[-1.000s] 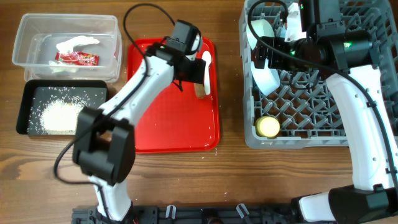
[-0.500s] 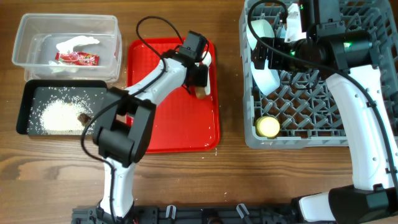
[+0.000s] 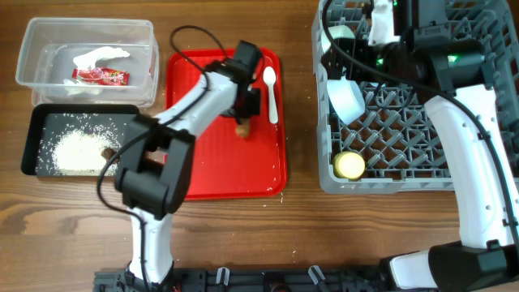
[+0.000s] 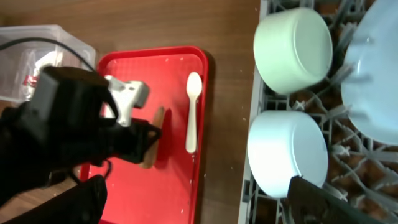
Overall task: Sort waste into correct bins and load items into the dishwasher rack
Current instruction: 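Carry the brown scrap left and drop it on the black tray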
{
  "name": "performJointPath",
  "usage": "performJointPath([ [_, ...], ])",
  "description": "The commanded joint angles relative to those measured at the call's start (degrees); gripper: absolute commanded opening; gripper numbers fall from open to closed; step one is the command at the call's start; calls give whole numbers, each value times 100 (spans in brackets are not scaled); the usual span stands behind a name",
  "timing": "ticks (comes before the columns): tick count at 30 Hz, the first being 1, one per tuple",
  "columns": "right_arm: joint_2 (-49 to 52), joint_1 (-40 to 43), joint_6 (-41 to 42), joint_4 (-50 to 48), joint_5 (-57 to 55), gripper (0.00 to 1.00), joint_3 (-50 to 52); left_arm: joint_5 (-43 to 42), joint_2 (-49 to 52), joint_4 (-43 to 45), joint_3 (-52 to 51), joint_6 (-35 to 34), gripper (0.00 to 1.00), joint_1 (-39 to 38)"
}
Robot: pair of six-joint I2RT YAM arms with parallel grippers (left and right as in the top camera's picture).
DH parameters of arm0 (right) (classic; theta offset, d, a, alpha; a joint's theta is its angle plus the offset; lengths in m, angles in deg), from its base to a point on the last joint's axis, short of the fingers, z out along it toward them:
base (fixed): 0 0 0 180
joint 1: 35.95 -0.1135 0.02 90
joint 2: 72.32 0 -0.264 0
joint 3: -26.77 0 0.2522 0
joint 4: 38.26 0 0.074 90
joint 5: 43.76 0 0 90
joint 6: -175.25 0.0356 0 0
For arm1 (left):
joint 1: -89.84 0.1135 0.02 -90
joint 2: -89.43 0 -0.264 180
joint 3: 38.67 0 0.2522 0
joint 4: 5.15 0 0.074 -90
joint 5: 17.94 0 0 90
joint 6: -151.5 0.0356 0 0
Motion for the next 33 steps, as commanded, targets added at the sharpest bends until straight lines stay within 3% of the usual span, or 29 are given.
performJointPath([
  [1, 201, -363, 192, -988, 166, 89, -85, 17, -1283, -592, 205, -337, 4, 901],
  [6, 1084, -1185, 774, -2260, -514, 86, -85, 20, -2299, -1775, 205, -476, 4, 2435],
  [10, 1958, -1576, 1045, -2612, -1032, 86, -85, 22, -2236, -2162, 153, -476, 4, 3305],
  [13, 2450, -1620, 1178, -2684, -1091, 86, -85, 212, -2114, -2103, -138, -492, 4, 3595],
  [16, 2730, -1622, 1193, -2723, -1097, 86, -85, 1121, -2061, -1963, -645, -1084, 7, 3847],
  [19, 2909, -1668, 1174, -2758, -1102, 87, -85, 1259, -2061, -1150, -1414, -1185, 8, 4107],
  [22, 3136, -1685, 1182, -2970, -1102, 86, -85, 1259, -2061, -103, -2179, -1185, 18, 4207],
  [25, 3279, -1700, 1176, -2975, -1099, 86, -85, 1259, -2061, 282, -2487, -1185, 31, 4207],
  [27, 3342, -1716, 1176, -2983, -1099, 86, -85, 1261, -2061, 297, -2498, -1182, 50, 4207],
  [29, 3425, -1738, 1191, -2975, -1097, 86, -85, 1257, -2063, 286, -2496, -1161, 60, 4207],
  [33, 3663, -1781, 1279, -2942, -1165, 82, -85, 1244, -2201, -17, -2162, -940, 64, 4207],
])
